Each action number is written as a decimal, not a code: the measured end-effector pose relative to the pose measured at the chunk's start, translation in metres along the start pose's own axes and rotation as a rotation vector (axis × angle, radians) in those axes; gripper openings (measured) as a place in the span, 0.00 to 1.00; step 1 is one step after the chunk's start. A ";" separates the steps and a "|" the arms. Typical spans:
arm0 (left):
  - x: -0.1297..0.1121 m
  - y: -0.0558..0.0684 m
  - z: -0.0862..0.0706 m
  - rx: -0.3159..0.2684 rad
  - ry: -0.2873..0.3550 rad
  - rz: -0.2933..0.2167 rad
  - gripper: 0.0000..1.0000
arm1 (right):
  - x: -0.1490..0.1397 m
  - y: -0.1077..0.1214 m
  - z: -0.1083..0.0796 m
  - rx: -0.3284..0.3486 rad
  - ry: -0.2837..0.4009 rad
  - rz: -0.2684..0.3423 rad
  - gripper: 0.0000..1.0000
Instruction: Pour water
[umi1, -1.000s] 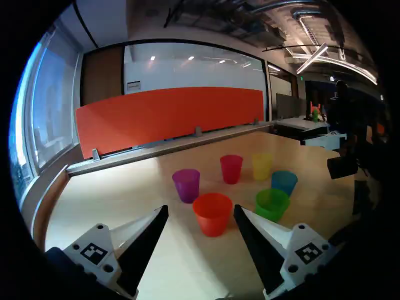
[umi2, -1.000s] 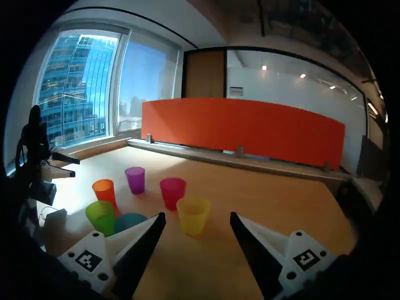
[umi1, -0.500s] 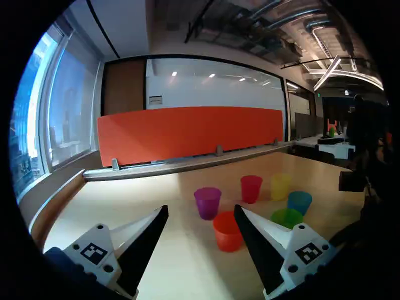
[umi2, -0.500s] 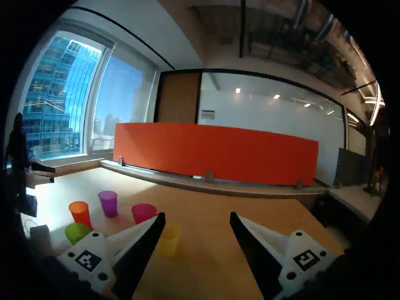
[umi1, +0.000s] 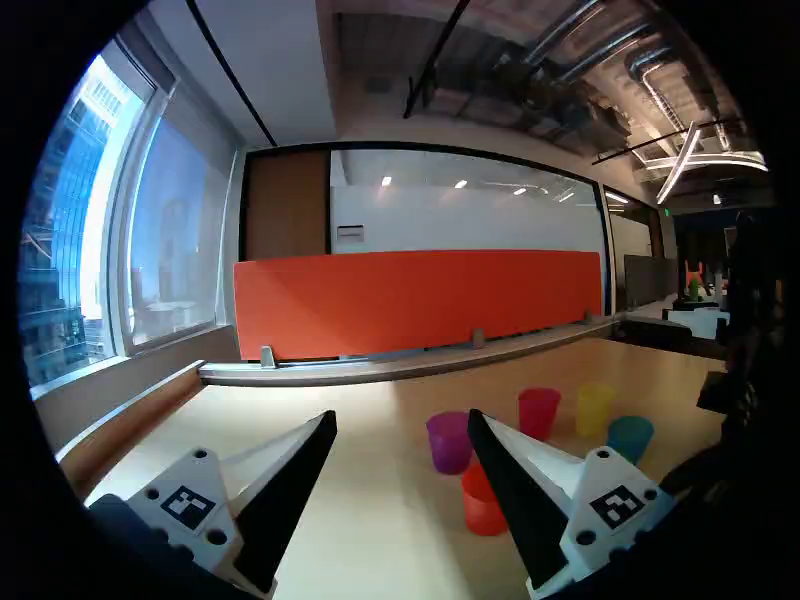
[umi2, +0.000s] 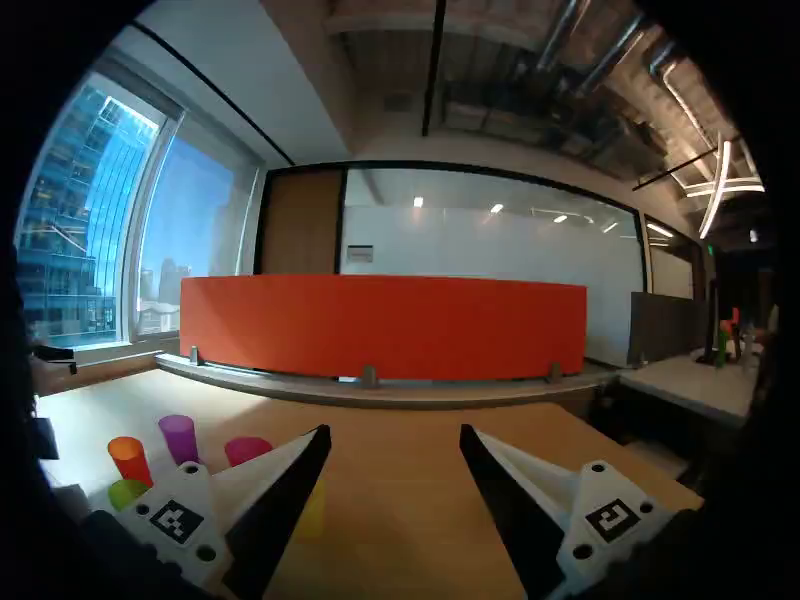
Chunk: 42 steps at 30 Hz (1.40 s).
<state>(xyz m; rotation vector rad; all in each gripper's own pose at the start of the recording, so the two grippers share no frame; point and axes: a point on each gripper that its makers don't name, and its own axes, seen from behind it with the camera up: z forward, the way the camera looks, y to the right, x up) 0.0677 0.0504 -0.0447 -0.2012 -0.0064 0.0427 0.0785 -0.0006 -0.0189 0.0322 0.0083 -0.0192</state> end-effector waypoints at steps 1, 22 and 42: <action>0.003 -0.001 0.000 0.007 0.010 -0.002 0.97 | 0.001 0.000 0.000 -0.005 0.005 0.005 1.00; 0.016 -0.015 0.012 0.131 0.071 -0.033 0.97 | 0.017 -0.002 0.000 -0.027 0.039 0.016 1.00; -0.022 -0.032 0.024 0.177 0.064 -0.028 0.97 | 0.015 0.000 -0.004 -0.064 0.012 0.023 1.00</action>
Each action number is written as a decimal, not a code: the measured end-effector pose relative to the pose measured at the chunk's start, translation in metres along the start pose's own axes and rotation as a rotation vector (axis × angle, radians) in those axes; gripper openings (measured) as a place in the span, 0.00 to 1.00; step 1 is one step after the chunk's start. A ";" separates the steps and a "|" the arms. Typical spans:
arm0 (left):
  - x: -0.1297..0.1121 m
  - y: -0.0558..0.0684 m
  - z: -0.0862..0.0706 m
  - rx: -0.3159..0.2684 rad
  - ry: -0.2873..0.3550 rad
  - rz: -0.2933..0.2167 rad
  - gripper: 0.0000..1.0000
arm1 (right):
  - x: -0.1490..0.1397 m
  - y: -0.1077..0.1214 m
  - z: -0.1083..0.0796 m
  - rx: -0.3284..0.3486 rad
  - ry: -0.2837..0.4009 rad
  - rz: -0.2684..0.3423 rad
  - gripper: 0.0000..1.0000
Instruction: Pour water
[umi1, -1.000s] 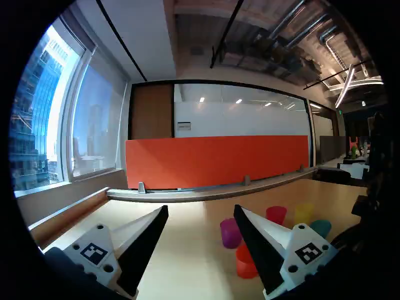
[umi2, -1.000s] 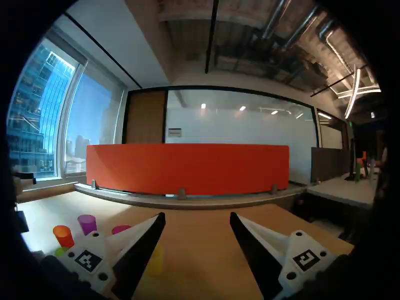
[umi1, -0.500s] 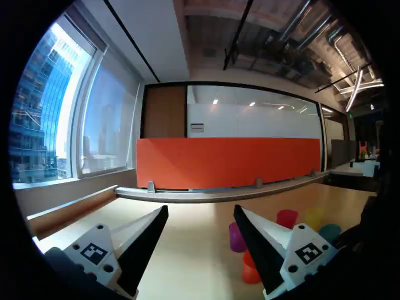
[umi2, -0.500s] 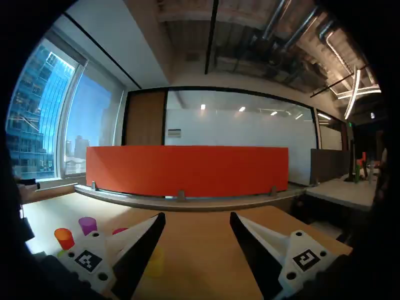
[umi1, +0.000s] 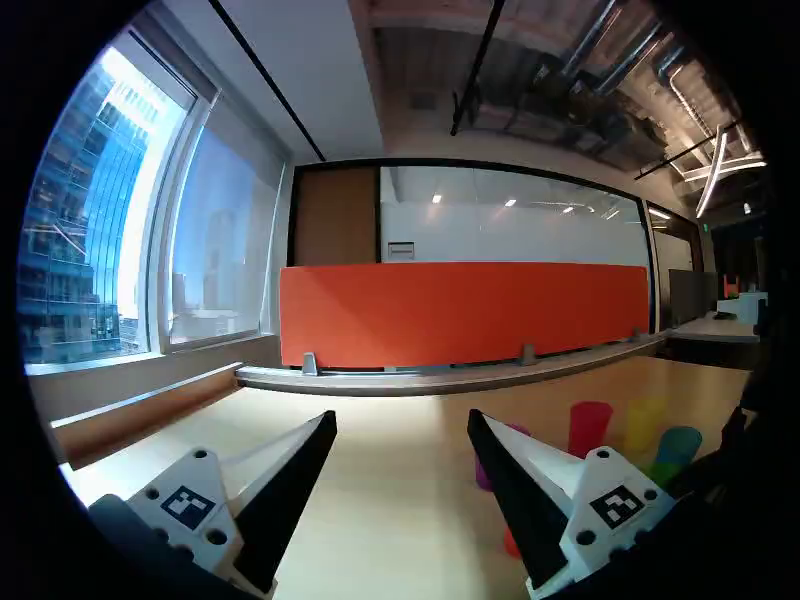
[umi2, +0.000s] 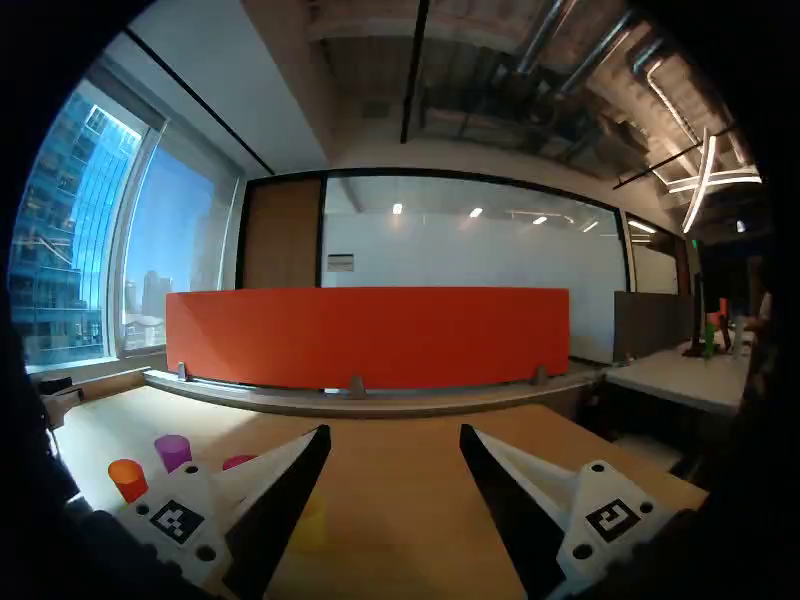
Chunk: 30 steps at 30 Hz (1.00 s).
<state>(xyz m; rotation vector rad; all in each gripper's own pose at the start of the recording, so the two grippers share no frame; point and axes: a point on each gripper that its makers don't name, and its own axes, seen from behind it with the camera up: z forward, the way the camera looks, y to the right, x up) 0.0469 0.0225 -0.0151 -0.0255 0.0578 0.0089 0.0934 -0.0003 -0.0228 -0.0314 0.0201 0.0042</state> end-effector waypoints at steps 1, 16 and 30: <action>-0.002 -0.001 0.000 0.000 0.000 -0.001 0.97 | 0.000 0.000 0.000 -0.002 -0.003 -0.003 1.00; -0.024 -0.023 0.003 0.017 -0.006 -0.027 0.97 | -0.001 -0.021 0.004 0.014 -0.018 -0.008 1.00; -0.038 -0.022 0.007 0.012 -0.025 -0.043 0.97 | -0.002 -0.026 0.005 0.017 -0.024 -0.020 1.00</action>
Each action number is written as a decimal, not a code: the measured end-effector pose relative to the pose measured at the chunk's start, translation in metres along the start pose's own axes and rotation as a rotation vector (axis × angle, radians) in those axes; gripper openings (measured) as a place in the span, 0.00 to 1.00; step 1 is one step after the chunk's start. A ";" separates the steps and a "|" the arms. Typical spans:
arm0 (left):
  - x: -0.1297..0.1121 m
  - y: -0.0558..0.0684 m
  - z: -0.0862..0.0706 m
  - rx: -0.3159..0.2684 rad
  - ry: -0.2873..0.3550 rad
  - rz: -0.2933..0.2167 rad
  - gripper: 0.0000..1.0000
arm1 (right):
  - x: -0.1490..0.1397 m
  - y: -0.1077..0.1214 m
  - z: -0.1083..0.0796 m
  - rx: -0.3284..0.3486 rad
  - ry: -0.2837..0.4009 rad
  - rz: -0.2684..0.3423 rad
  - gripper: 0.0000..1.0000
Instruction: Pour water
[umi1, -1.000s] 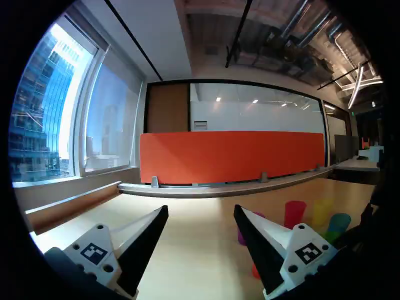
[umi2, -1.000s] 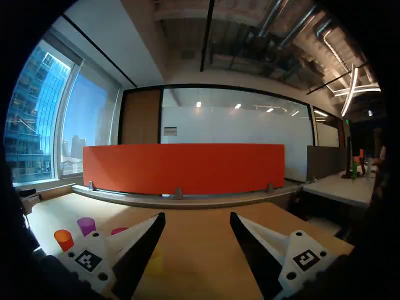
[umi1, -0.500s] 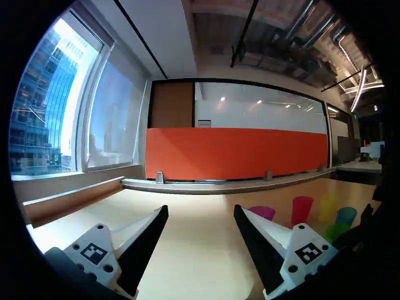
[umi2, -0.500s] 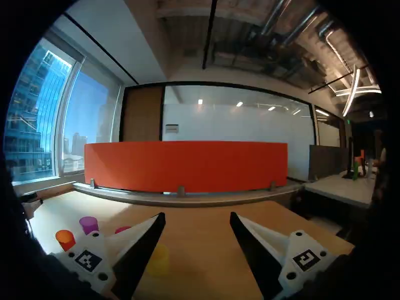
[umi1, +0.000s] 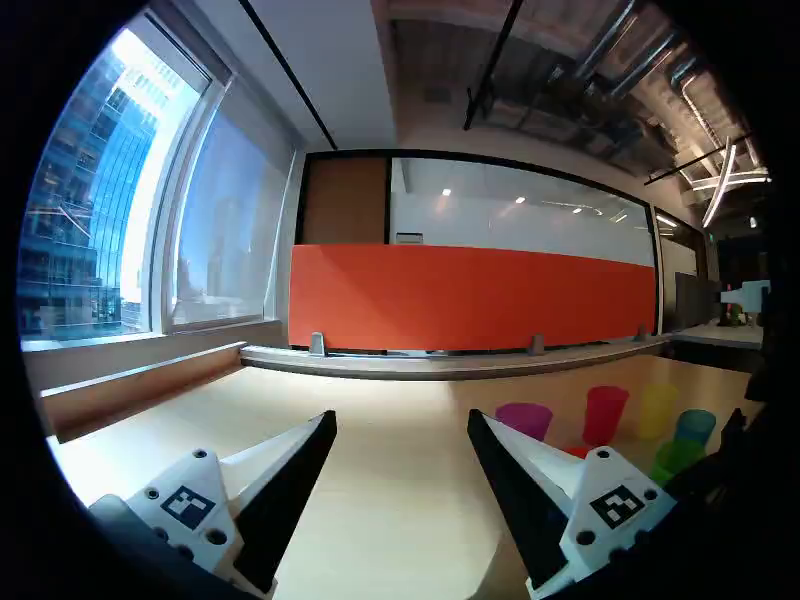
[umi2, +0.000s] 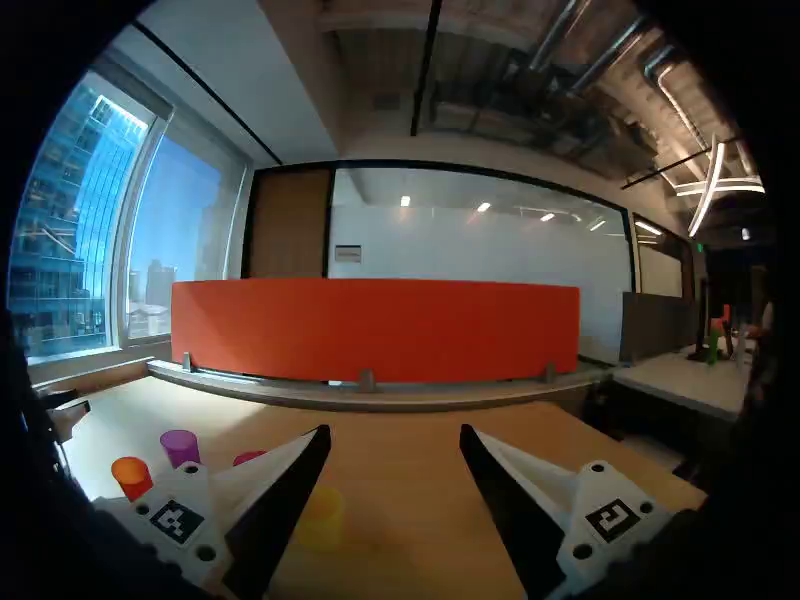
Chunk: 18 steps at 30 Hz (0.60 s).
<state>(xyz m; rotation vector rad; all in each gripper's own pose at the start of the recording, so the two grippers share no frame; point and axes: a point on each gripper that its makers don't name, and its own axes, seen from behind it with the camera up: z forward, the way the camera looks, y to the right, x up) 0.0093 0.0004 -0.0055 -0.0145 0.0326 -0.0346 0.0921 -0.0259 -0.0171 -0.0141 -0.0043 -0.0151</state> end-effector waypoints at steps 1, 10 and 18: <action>0.000 0.000 0.000 -0.001 -0.001 0.000 0.97 | 0.000 0.000 0.000 0.000 0.001 0.000 1.00; -0.008 0.002 0.002 0.001 -0.027 0.028 0.97 | 0.001 0.001 -0.002 -0.002 0.002 0.002 1.00; -0.009 0.002 0.003 0.005 -0.032 0.029 0.97 | 0.002 0.003 -0.002 -0.003 0.004 0.003 1.00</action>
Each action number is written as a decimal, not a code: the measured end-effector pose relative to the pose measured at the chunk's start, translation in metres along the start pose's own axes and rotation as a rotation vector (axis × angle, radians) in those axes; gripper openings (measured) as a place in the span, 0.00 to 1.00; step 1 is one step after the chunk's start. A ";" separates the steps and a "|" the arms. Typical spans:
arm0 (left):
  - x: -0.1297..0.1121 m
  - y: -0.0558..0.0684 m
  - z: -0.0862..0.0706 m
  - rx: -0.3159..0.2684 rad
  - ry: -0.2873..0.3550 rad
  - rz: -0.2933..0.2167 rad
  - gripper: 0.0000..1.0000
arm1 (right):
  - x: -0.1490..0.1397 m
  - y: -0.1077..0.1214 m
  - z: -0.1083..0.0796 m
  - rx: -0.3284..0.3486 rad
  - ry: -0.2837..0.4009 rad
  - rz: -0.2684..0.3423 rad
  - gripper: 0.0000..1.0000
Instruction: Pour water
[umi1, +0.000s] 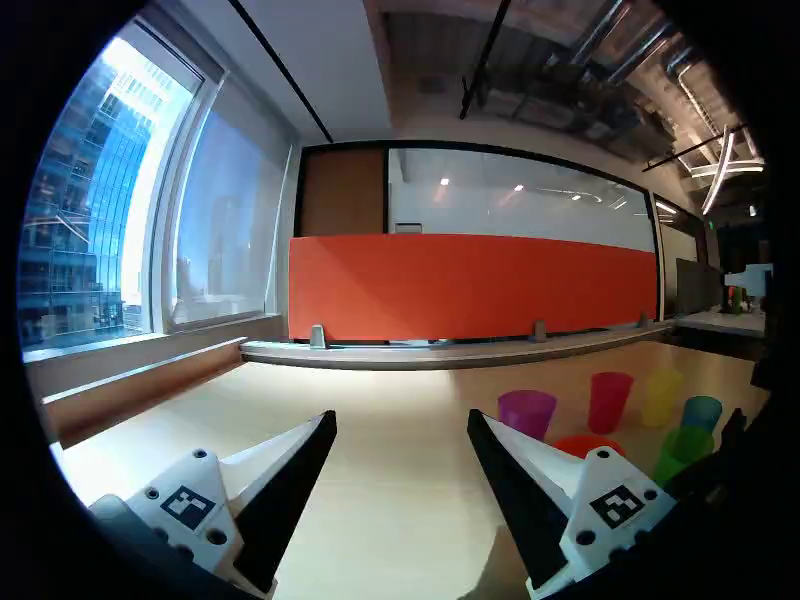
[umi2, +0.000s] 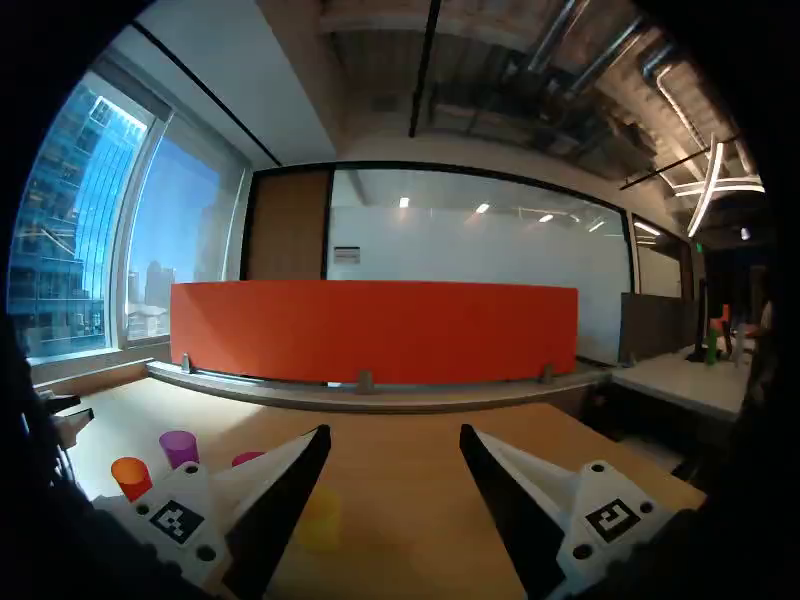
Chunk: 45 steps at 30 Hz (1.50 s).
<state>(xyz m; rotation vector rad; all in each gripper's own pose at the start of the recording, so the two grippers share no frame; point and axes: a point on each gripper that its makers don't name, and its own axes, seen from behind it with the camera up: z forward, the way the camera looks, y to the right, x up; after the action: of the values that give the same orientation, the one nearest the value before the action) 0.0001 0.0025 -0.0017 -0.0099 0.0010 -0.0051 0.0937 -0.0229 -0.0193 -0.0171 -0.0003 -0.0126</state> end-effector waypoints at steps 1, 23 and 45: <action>0.000 0.000 0.000 0.000 0.000 0.000 0.97 | 0.000 0.000 0.000 0.000 0.000 0.001 1.00; 0.000 0.002 0.000 -0.005 -0.001 0.004 0.97 | 0.003 0.003 -0.004 -0.003 0.051 -0.043 1.00; 0.000 0.001 0.000 -0.005 -0.001 0.005 0.97 | -0.044 0.005 0.011 -0.001 0.059 -0.020 1.00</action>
<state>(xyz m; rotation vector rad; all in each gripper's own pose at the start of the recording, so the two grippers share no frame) -0.0004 0.0036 -0.0021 -0.0148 -0.0003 -0.0003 0.0493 -0.0176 -0.0082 -0.0182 0.0589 -0.0332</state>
